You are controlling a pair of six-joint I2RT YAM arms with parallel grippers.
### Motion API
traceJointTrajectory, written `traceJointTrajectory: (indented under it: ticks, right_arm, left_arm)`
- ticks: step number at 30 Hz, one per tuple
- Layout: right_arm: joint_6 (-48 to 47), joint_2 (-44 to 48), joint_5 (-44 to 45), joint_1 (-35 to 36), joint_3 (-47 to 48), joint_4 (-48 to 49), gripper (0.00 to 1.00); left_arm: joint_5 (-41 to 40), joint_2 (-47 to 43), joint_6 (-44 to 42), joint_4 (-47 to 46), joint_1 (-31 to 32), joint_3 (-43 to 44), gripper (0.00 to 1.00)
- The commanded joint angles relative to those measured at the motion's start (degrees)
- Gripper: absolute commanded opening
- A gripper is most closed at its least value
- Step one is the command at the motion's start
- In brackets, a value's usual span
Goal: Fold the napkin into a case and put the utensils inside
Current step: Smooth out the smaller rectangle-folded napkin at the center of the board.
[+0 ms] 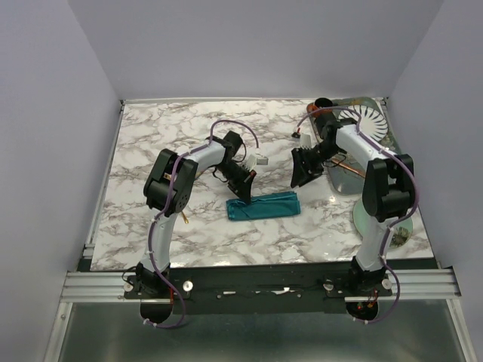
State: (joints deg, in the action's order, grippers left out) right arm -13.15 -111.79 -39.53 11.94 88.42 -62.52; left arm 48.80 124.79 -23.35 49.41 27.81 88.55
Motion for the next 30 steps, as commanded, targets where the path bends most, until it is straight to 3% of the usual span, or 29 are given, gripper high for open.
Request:
traceJointTrajectory:
  ticks: [1,14,17,19,25,30]
  right_arm:
    - [-1.62,-2.20,-1.08,1.15,-1.15,1.44,0.55]
    - [-3.37,-8.00,1.29,4.49,-2.73,4.34,0.53]
    - [-3.82,-8.88,2.43,4.67,-3.08,5.21,0.45]
    - [-3.55,-9.32,3.14,4.84,-3.43,6.44,0.34]
    - [-1.71,-11.78,4.46,4.84,-4.48,8.12,0.03]
    - [-0.21,-11.87,4.64,4.84,-5.89,8.91,0.01]
  left_arm:
    - [-5.20,3.53,-2.66,1.04,-0.30,-0.84,0.03]
    - [-4.76,3.09,-2.75,1.13,-1.53,-0.84,0.05]
    - [-4.59,2.74,-2.75,1.04,-1.62,-0.75,0.07]
    - [-3.89,2.48,-3.01,0.95,-1.80,-1.01,0.10]
    - [0.85,-0.60,-3.54,-0.10,-4.08,-1.98,0.30]
    - [5.16,-8.41,-2.40,-6.33,-7.86,-4.61,0.44]
